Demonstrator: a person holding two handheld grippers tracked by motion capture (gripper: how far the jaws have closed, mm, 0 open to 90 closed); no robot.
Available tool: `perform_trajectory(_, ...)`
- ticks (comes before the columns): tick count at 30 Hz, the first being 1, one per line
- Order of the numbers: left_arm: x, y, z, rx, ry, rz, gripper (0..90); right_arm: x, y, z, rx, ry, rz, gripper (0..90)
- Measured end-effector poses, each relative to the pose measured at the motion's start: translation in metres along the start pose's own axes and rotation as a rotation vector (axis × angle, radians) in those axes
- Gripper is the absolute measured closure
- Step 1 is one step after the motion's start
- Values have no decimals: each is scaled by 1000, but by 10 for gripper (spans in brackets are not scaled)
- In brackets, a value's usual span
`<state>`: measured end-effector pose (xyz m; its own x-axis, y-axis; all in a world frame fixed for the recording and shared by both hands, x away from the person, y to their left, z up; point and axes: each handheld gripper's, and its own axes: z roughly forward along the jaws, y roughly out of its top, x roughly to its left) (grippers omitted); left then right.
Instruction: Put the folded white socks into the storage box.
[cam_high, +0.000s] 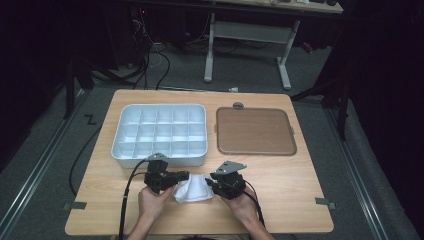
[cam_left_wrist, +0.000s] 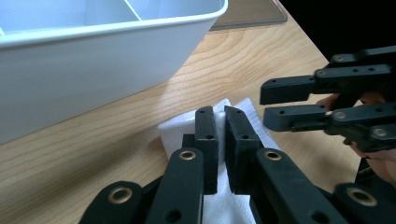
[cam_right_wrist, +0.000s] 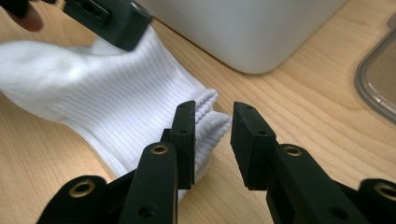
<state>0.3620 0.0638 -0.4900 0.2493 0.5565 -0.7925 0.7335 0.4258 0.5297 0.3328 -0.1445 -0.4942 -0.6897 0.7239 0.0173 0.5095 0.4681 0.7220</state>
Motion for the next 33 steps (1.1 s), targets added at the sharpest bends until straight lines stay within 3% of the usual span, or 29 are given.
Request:
perform_trajectory(9,-4,-1,3,7,-5,8,854,-5,-7,19,48,14,14,733)
perform_trajectory(15,-6,-1,8,17,-29,-29,853,-5,-8,21,49,31,1,755)
perform_trajectory(24,-10,-5,14,23,-45,-20,853,-3,-6,24,46,41,-9,762)
perform_trajectory(33,-16,-8,22,44,-49,22,853,0,-4,26,43,50,-18,763)
